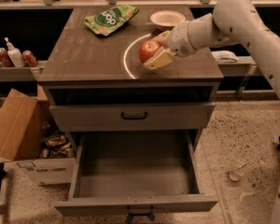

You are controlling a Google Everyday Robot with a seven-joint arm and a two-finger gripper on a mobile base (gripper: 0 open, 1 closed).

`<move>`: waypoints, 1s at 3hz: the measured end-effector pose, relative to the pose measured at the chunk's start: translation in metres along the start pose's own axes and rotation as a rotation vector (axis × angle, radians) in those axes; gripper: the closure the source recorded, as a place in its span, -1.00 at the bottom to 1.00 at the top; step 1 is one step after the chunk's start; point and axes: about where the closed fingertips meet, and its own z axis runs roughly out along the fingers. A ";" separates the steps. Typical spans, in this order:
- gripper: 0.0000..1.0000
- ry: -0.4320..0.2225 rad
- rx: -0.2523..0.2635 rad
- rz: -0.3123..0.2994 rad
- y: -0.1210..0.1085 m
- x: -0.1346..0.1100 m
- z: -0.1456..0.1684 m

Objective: Pick apple from middle drawer and place on counter

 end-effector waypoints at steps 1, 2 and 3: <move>1.00 0.004 -0.007 0.022 -0.012 -0.001 0.014; 0.64 0.017 -0.014 0.026 -0.021 -0.003 0.027; 0.15 0.029 -0.020 0.023 -0.027 -0.005 0.038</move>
Offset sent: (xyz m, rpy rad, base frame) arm 0.0454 0.0221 -0.0061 -0.0218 0.0375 -0.0177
